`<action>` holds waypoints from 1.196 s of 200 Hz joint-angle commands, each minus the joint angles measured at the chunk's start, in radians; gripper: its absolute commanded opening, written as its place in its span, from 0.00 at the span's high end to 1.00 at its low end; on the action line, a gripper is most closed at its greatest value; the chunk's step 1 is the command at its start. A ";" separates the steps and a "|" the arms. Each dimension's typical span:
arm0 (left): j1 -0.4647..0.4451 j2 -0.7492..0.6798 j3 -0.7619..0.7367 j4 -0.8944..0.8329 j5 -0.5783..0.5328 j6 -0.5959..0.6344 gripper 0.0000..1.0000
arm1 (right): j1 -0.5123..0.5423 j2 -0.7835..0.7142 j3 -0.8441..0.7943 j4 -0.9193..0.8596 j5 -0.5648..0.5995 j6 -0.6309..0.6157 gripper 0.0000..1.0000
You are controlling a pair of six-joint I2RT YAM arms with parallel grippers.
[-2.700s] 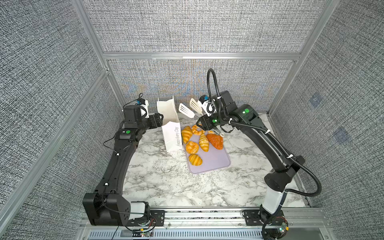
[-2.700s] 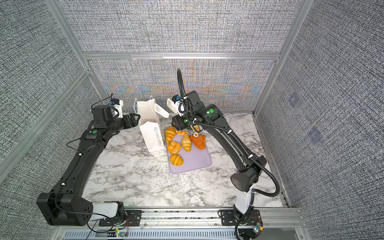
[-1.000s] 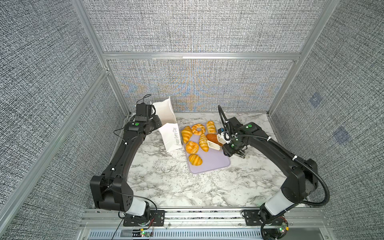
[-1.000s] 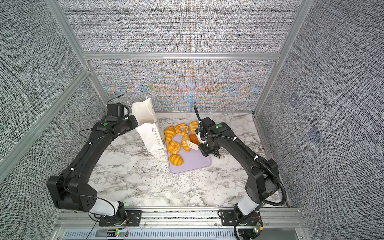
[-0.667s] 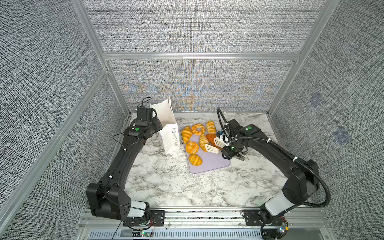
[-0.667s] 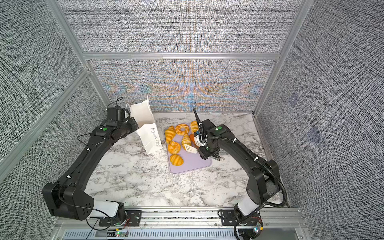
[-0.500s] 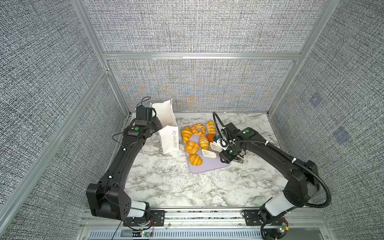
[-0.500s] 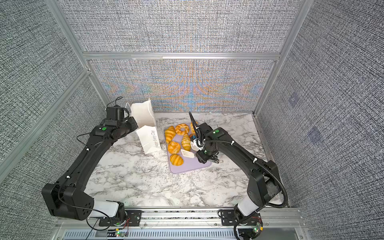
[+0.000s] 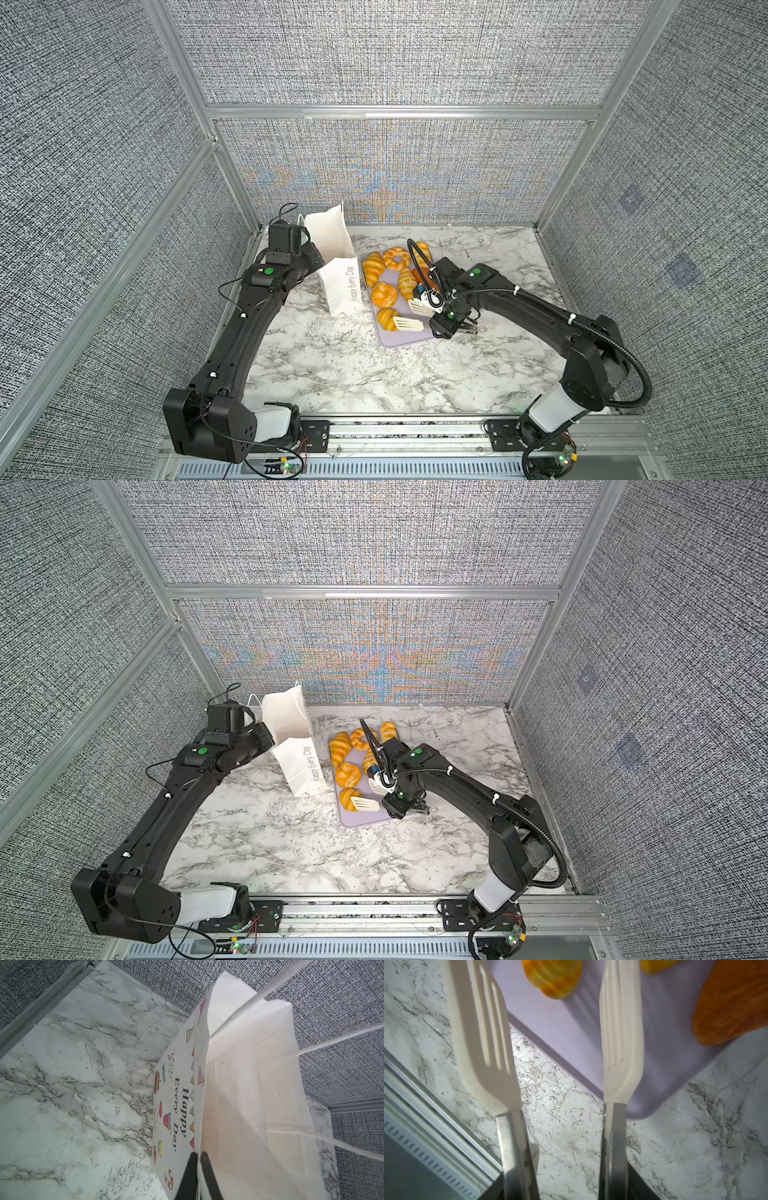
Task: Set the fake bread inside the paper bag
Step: 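Lower the tongs onto another yellow striped roll and squeeze with right gripper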
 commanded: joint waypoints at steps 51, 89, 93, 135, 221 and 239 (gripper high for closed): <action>0.000 -0.060 -0.052 0.034 0.019 -0.018 0.82 | 0.024 0.070 0.019 0.021 0.035 -0.016 0.41; 0.000 -0.056 -0.049 0.048 0.034 -0.019 0.72 | 0.028 0.103 0.037 0.037 0.061 -0.016 0.41; 0.000 -0.055 -0.048 0.048 0.034 -0.017 0.69 | 0.029 0.106 0.039 0.041 0.061 -0.016 0.41; 0.000 -0.055 -0.036 0.044 0.025 0.002 0.63 | 0.037 0.142 0.063 0.055 0.081 -0.021 0.41; -0.003 -0.122 -0.043 0.006 -0.006 0.054 0.43 | 0.055 0.170 0.069 0.065 0.080 -0.047 0.40; -0.009 -0.143 -0.054 -0.006 -0.015 0.072 0.39 | 0.058 0.184 0.082 0.063 0.082 -0.049 0.40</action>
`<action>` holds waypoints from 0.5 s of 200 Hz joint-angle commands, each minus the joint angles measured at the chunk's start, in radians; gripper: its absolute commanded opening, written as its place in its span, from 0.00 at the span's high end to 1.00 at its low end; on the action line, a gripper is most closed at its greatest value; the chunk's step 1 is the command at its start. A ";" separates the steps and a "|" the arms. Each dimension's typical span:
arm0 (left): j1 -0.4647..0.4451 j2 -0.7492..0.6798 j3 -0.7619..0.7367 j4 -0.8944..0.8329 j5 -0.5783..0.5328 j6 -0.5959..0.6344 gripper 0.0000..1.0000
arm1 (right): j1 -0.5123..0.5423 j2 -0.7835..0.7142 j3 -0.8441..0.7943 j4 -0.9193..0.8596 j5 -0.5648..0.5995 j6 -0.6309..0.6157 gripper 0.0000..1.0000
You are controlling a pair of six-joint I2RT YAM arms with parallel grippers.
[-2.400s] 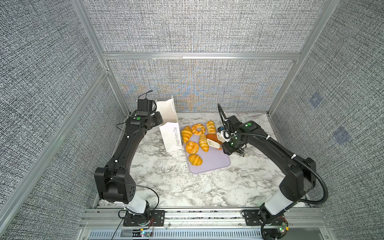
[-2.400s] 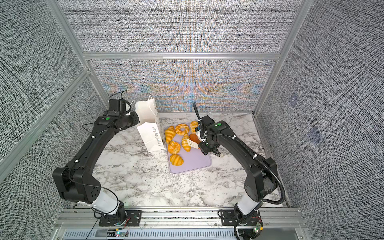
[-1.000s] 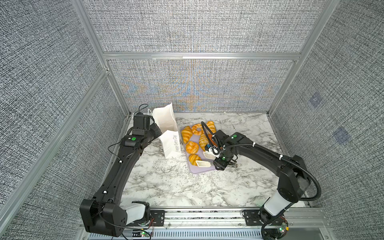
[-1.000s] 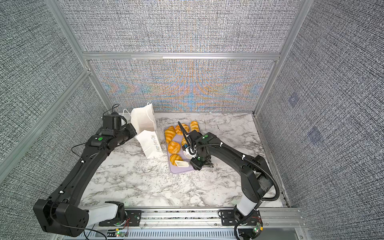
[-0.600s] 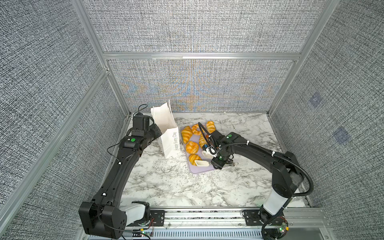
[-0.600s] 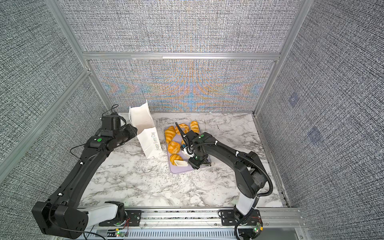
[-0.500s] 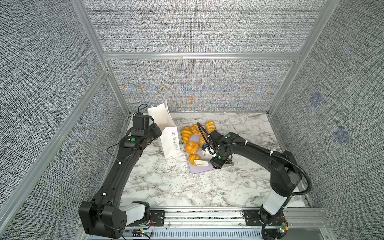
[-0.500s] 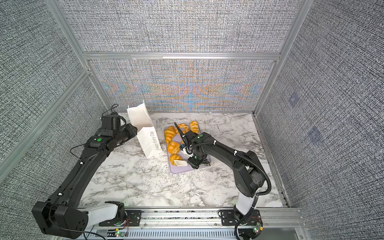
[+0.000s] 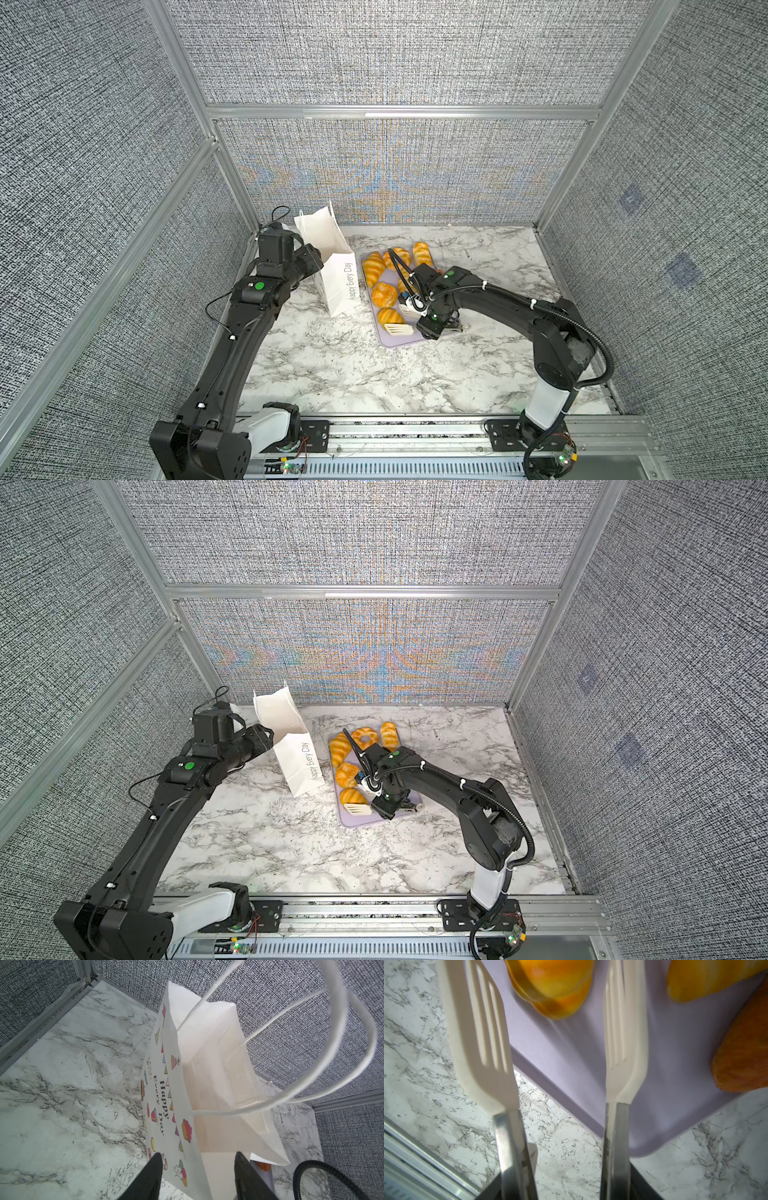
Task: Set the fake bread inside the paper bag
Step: 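Lower the tongs onto another yellow striped roll and squeeze with right gripper, then lift the roll in the tongs with right gripper while left gripper releases the bag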
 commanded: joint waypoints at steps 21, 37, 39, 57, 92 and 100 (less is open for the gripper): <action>-0.014 -0.045 -0.019 -0.034 -0.028 0.053 0.34 | 0.006 0.029 0.037 -0.002 0.016 -0.017 0.40; -0.021 -0.064 -0.030 -0.037 -0.028 0.061 0.33 | 0.010 0.041 0.048 -0.004 0.016 -0.023 0.40; -0.022 -0.067 -0.032 -0.038 -0.029 0.063 0.33 | 0.011 0.043 0.048 -0.005 0.015 -0.023 0.40; -0.027 -0.087 -0.047 -0.042 -0.040 0.067 0.31 | 0.022 0.059 0.054 -0.013 0.030 -0.028 0.40; -0.030 -0.132 -0.070 -0.034 -0.064 0.090 0.28 | 0.031 0.077 0.073 -0.022 0.045 -0.025 0.41; -0.031 -0.141 -0.074 -0.032 -0.073 0.096 0.26 | 0.035 0.081 0.079 -0.024 0.048 -0.023 0.41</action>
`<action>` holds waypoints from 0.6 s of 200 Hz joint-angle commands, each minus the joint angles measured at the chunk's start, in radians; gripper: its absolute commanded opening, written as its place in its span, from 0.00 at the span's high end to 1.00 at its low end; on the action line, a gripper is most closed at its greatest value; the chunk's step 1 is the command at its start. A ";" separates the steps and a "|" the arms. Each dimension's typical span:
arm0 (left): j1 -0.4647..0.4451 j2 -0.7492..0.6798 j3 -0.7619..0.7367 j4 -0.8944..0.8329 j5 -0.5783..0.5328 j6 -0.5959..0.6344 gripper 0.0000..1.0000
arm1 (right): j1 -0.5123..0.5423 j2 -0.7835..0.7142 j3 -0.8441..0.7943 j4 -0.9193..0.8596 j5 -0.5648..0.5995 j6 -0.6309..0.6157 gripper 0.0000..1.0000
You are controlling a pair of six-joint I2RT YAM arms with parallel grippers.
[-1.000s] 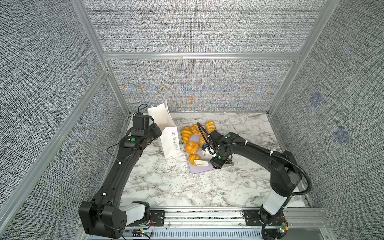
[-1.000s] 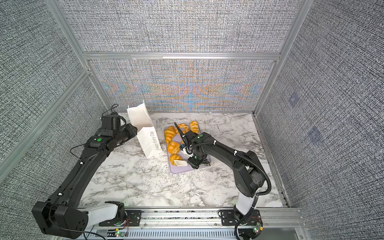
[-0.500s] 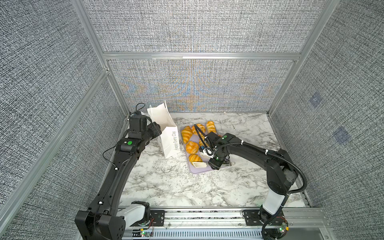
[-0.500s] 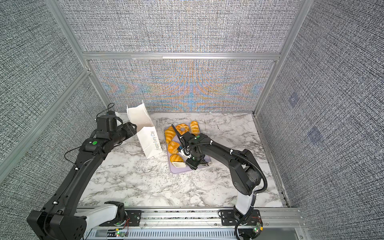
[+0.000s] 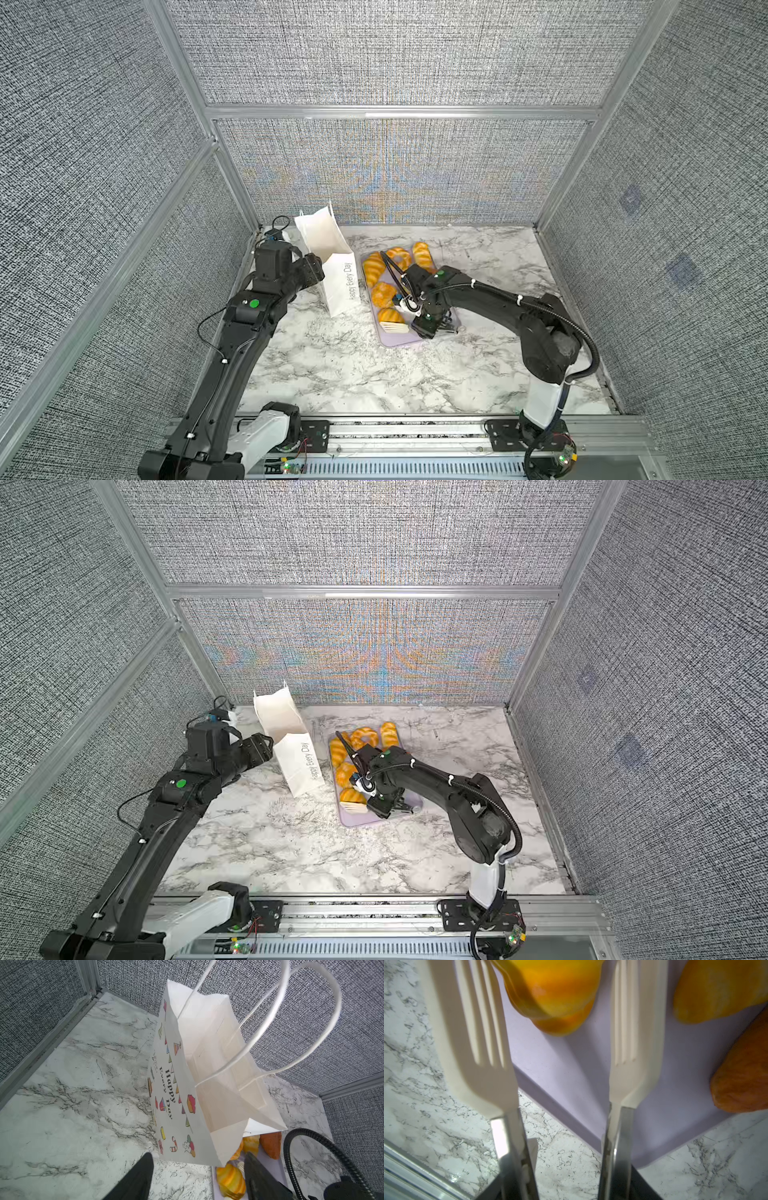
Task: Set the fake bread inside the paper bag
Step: 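Lift the roll in the tongs with right gripper while left gripper releases the bag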
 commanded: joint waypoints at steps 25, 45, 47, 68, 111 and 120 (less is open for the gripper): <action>-0.002 -0.053 -0.034 0.015 -0.039 0.055 0.23 | 0.017 0.020 0.035 -0.028 0.014 -0.013 0.45; -0.001 -0.091 -0.068 0.055 -0.017 0.067 0.15 | 0.018 0.019 0.034 -0.044 0.022 -0.016 0.48; -0.002 -0.094 -0.071 0.060 -0.016 0.068 0.14 | 0.018 0.019 0.032 -0.045 0.022 -0.016 0.48; -0.002 -0.130 -0.102 0.078 -0.019 0.072 0.08 | 0.018 0.008 0.020 -0.055 0.029 -0.019 0.52; -0.002 -0.157 -0.147 0.098 0.050 0.099 0.05 | 0.018 -0.011 0.024 -0.062 0.001 -0.016 0.60; -0.002 -0.163 -0.157 0.110 0.068 0.104 0.01 | 0.016 -0.021 0.021 -0.056 -0.008 -0.013 0.60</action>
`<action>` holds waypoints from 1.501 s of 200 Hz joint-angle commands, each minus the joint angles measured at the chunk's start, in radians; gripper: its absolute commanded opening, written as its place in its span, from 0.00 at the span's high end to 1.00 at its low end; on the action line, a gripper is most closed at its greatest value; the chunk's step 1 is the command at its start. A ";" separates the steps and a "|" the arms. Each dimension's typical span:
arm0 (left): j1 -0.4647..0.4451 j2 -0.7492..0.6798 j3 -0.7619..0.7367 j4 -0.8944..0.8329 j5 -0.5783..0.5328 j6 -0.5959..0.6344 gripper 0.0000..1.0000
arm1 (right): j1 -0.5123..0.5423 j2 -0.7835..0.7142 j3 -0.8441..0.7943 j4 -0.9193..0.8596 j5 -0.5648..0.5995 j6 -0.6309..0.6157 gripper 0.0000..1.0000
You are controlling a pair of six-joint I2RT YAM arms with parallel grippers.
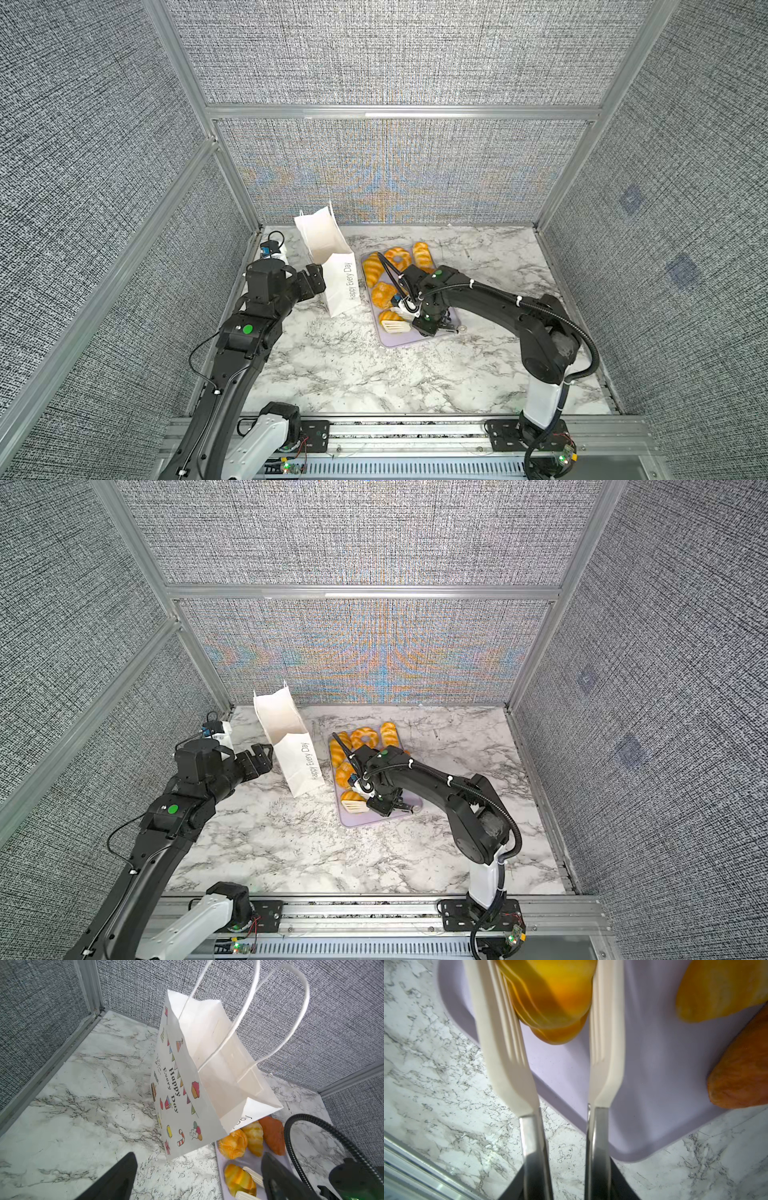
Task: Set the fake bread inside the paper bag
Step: 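Lift the roll in the tongs with right gripper while left gripper releases the bag, then carry the roll in the tongs over the bag opening with the right gripper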
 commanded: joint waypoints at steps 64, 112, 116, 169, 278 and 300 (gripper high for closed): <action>0.001 -0.050 -0.046 0.020 0.027 0.041 0.01 | -0.031 -0.089 -0.011 0.006 -0.110 0.025 0.64; 0.001 -0.086 -0.081 0.005 -0.044 -0.027 0.01 | -0.052 -0.137 -0.009 -0.004 -0.133 0.029 0.64; 0.001 -0.086 -0.083 0.008 -0.038 -0.025 0.01 | -0.054 -0.141 -0.008 -0.004 -0.137 0.029 0.64; 0.001 -0.084 -0.096 0.004 -0.004 0.025 0.01 | -0.073 -0.191 0.024 0.002 -0.202 0.048 0.64; 0.001 -0.126 -0.148 0.022 0.010 0.046 0.01 | -0.079 -0.253 0.164 -0.007 -0.341 0.076 0.64; 0.000 -0.124 -0.146 0.020 0.005 0.044 0.01 | -0.079 -0.259 0.189 0.001 -0.370 0.086 0.64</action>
